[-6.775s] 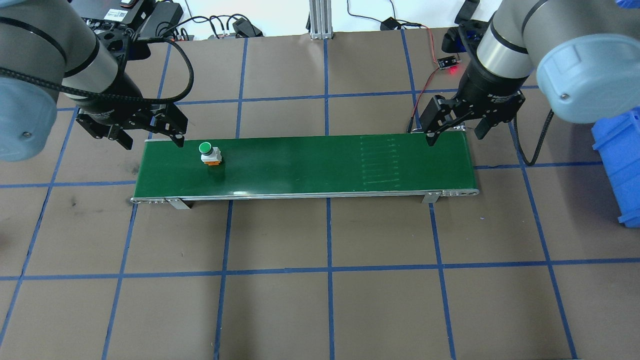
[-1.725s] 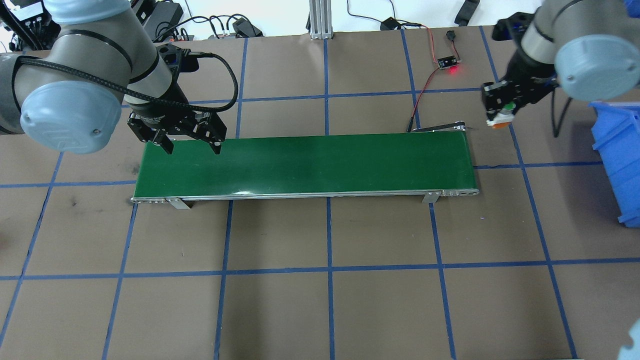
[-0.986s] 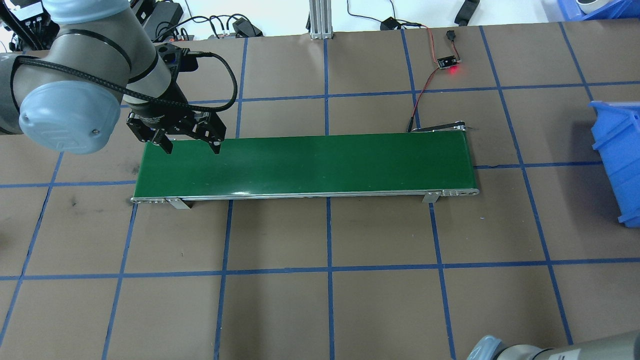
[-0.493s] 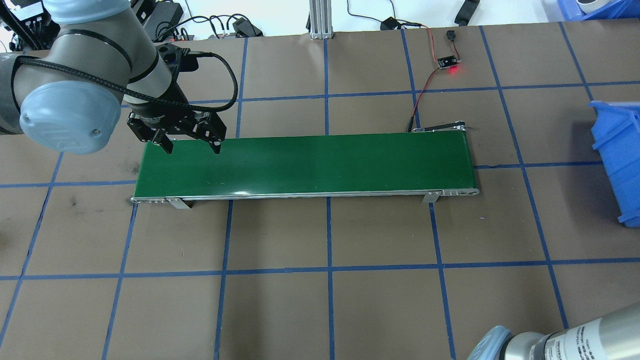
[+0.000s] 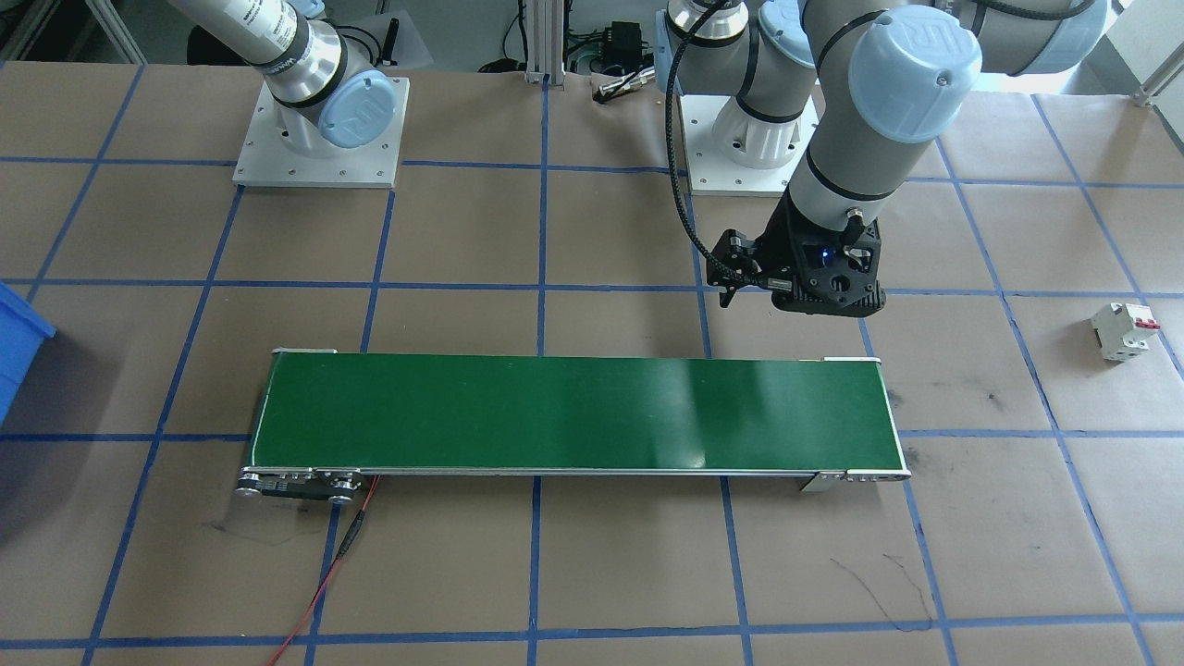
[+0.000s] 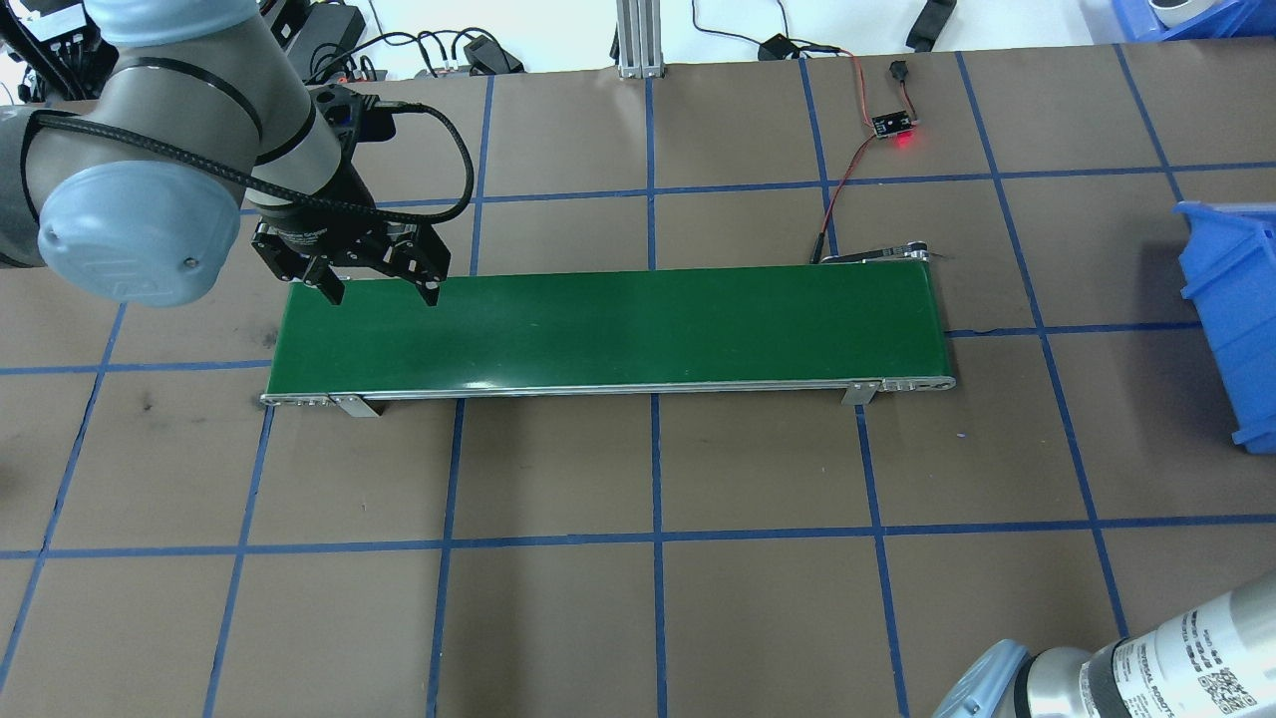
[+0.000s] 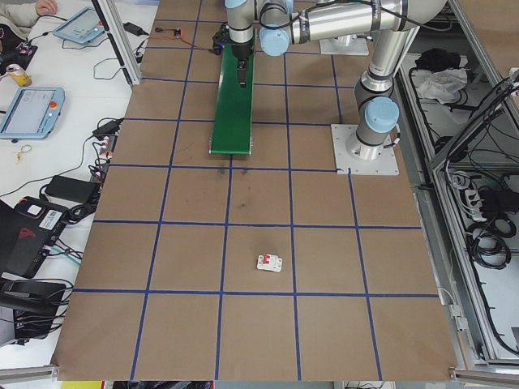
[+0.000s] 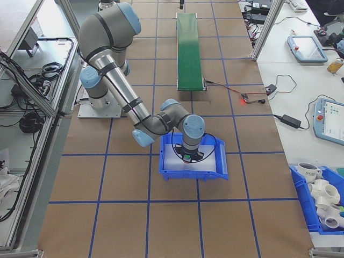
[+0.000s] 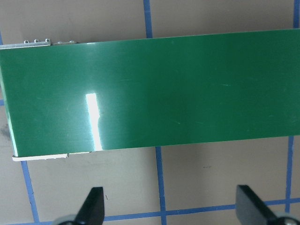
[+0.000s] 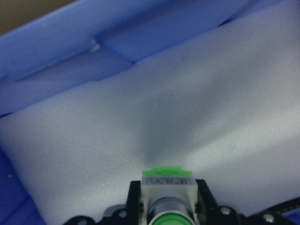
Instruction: Move button from left to right
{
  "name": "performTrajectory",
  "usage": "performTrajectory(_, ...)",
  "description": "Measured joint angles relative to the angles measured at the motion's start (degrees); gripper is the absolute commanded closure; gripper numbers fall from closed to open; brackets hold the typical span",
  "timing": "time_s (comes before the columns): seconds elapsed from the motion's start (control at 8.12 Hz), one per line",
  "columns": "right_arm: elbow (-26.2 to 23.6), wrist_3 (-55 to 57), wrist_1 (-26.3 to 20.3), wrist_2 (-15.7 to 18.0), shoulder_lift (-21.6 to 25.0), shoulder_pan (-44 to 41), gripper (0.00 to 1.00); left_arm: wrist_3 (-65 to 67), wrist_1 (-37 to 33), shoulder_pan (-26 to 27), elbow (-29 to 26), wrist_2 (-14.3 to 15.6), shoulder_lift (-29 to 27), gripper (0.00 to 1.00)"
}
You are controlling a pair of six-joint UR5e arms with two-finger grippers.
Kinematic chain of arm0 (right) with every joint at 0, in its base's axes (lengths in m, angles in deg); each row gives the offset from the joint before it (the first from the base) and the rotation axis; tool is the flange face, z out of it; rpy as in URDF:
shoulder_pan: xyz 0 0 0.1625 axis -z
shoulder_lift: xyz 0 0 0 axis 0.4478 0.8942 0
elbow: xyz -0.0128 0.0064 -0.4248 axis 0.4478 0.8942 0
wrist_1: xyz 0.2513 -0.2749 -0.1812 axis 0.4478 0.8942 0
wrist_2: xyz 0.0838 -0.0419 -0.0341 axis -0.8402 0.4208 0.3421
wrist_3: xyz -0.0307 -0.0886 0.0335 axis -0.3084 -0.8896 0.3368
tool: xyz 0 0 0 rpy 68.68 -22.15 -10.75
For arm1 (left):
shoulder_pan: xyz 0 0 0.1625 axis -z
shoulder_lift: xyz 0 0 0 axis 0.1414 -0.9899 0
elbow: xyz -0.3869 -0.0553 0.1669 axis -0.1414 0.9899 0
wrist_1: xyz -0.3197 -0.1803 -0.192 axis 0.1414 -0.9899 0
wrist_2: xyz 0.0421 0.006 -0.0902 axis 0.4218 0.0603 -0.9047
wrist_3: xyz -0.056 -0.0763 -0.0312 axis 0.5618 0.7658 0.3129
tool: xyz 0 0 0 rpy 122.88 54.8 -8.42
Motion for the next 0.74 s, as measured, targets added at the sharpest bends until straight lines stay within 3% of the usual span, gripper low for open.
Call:
performTrajectory(0.12, -0.09, -1.19, 0.08, 0.01, -0.24, 0.06, 0.91, -0.08, 0.02, 0.00, 0.01, 0.02, -0.03, 0.00)
performTrajectory(0.25, -0.19, -2.05, 0.11, -0.20, -0.41, 0.08, 0.83, -0.12, 0.10, 0.00, 0.02, 0.03, -0.09, 0.00)
performTrajectory(0.37, -0.30, -3.19, 0.13, -0.43, -0.61, 0.10, 0.31, -0.15, 0.56, 0.00, 0.03, 0.04, -0.12, 0.00)
performTrajectory(0.49, -0.35, -4.32, 0.13, -0.84, -0.73, 0.10, 0.00, -0.16, 0.97, 0.00, 0.03, 0.12, -0.14, 0.00)
performTrajectory(0.74, -0.38, -5.38, -0.19, -1.67, -0.50, 0.11, 0.00, -0.16, 1.32, 0.00, 0.05, 0.12, -0.15, 0.00)
